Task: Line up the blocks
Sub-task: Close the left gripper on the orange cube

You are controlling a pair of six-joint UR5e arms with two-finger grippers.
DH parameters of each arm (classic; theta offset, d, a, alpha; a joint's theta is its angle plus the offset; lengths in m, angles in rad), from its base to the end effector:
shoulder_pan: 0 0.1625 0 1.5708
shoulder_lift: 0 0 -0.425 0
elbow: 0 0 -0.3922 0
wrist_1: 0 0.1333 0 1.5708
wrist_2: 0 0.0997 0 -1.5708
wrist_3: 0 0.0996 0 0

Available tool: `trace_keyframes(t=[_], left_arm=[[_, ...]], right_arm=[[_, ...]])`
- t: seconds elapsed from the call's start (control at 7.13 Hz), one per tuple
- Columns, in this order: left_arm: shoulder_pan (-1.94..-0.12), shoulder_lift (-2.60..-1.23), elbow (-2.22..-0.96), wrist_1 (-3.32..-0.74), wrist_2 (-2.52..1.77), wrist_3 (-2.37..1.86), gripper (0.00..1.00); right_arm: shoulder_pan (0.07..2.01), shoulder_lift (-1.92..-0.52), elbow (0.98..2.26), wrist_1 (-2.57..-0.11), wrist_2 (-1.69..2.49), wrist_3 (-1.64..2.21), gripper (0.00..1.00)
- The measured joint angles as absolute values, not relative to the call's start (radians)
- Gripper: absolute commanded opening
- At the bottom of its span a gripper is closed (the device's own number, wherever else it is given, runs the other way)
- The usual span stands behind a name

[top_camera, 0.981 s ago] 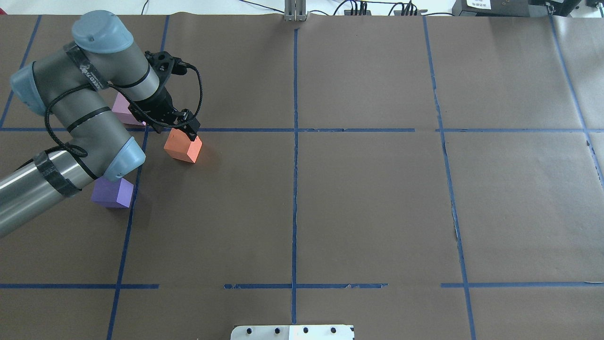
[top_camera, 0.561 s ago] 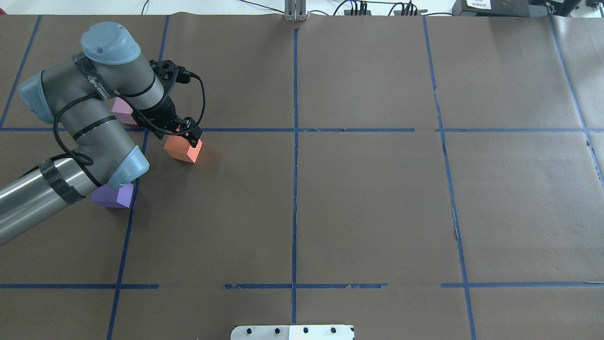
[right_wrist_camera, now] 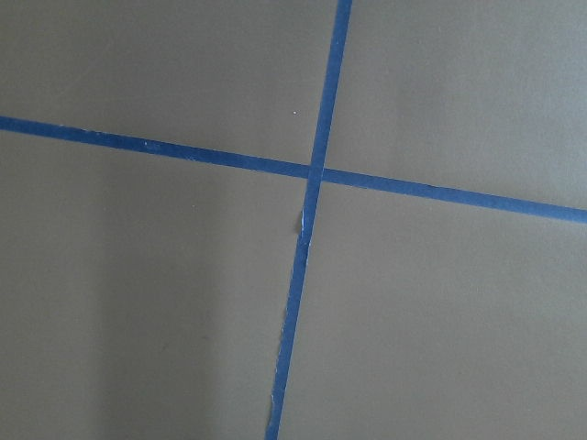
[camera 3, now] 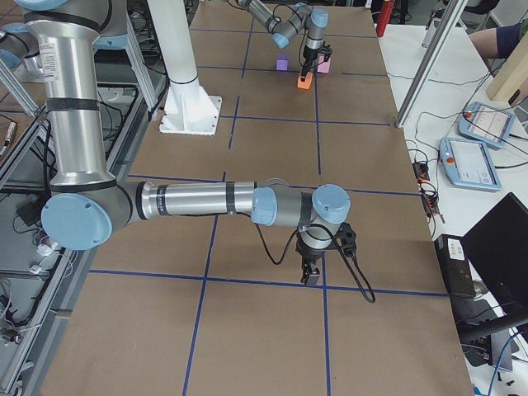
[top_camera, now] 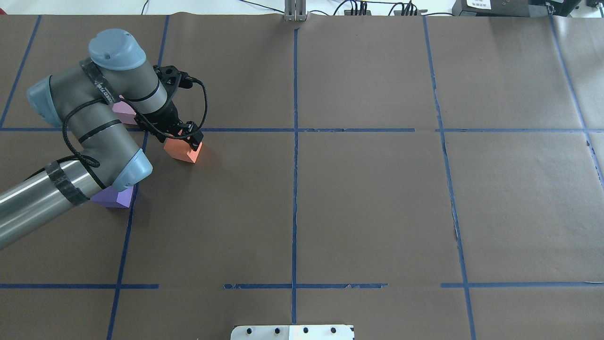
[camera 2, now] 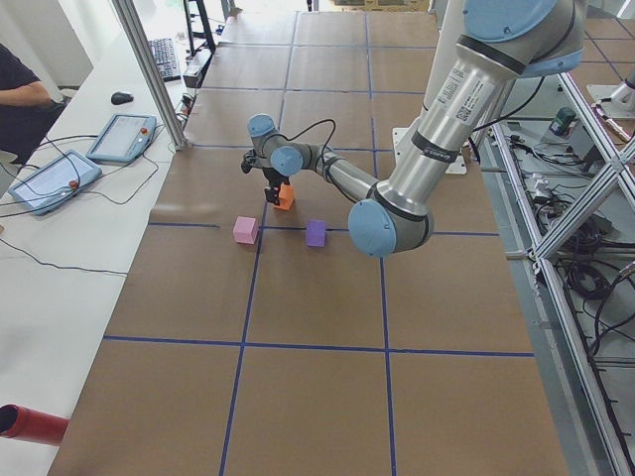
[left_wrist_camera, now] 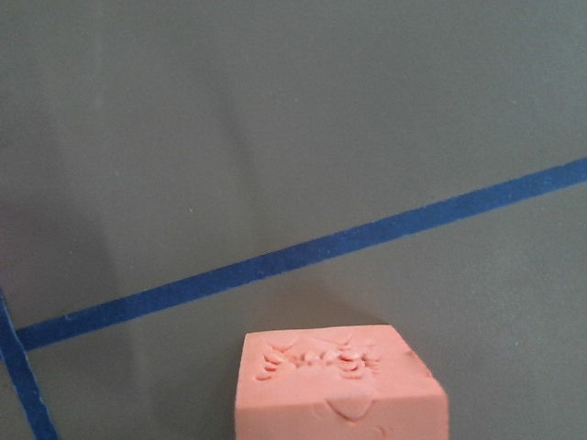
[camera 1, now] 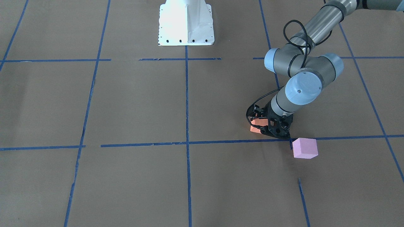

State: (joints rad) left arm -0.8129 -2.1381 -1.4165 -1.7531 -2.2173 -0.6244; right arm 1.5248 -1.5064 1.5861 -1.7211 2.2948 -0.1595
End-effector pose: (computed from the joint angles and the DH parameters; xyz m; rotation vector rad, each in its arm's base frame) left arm 0.4381 -0.5695 0.3734 0.0429 0.8516 0.3177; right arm 0.0437 -0.5150 0.6369 -0.0264 -0.7273 -0.1708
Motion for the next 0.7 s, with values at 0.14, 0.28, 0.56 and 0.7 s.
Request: trace_keyframes(t=[0.14, 0.28, 0.56, 0.7], left_arm=[[-0.811, -2.139, -1.413, -1.763, -2.217, -0.625, 0.67], [-0.809, -2.14, -1.412, -1.767, -2.217, -0.625, 0.39], [-0.808, -2.139, -1.413, -1.769, -2.217, -0.624, 0.11], [-0.817, -2.138, -1.428, -1.766, -2.217, -0.623, 0.11]], right_arm=[[1.525, -1.506, 1.586, -1.721, 2.295, -0.16, 1.0], [1.525, -1.506, 1.586, -1.721, 2.295, -0.16, 1.0], [1.525, -1.506, 1.586, -1.721, 2.295, -0.16, 1.0], [1.525, -1.506, 1.586, -1.721, 2.295, -0.16, 1.0]])
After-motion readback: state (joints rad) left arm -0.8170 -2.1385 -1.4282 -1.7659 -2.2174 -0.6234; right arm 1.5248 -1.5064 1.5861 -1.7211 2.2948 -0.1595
